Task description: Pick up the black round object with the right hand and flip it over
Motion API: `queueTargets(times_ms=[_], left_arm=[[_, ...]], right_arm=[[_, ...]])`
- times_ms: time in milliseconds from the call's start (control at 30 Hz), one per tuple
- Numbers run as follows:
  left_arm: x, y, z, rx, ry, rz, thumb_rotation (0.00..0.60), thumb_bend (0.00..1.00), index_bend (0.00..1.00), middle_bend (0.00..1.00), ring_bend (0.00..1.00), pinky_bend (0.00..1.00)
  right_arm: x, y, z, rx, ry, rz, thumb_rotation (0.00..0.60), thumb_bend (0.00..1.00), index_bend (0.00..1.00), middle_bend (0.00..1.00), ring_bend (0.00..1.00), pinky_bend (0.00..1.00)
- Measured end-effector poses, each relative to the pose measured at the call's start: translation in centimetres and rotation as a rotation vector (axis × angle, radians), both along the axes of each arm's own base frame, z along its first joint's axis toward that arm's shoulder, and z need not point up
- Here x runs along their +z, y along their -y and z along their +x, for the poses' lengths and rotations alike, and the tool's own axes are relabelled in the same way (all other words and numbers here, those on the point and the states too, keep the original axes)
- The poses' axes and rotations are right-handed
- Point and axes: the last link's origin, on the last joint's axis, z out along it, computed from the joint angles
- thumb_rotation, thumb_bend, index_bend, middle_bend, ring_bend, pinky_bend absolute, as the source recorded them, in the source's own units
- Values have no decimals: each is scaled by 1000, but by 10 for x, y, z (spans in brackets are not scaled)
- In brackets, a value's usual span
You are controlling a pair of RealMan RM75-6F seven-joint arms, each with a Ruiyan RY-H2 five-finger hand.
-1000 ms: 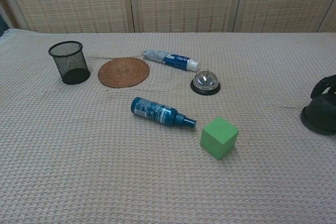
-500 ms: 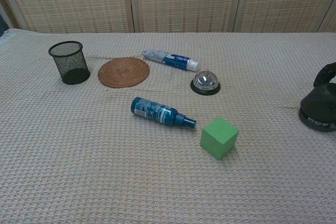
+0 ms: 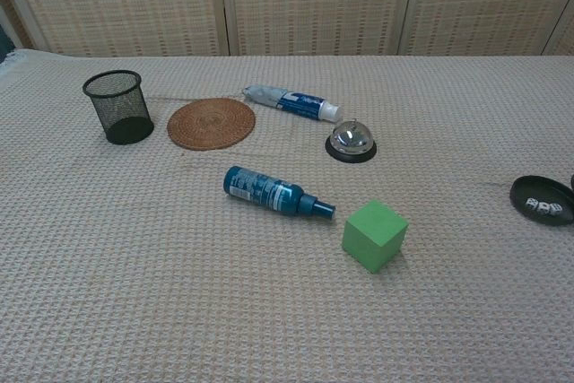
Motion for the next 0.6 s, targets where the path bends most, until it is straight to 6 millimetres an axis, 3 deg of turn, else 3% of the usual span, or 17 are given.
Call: queueTargets(times_ms=[300,433,533,600], left_arm=[[0,0,0,0,-3,-1,600,415,418,0,0,397],[0,0,0,-1,-1,-1,600,415,421,0,0,397],[0,1,0,-1,0,-3,600,416,422,0,0,397],[0,1,0,-1,2,-4,600,415,422,0,0,397]], right_arm=[[-4,-7,-15,-85,-69,64,600,154,369,314,334,509],[-6,-6,-18,-95,-82,82,600,154,101,41,94,380],[-9,-6,-20,-111,-92,125,600,154,8,0,10,295],[-9,-6,-20,-116,-96,145,600,154,0,0,0,247]])
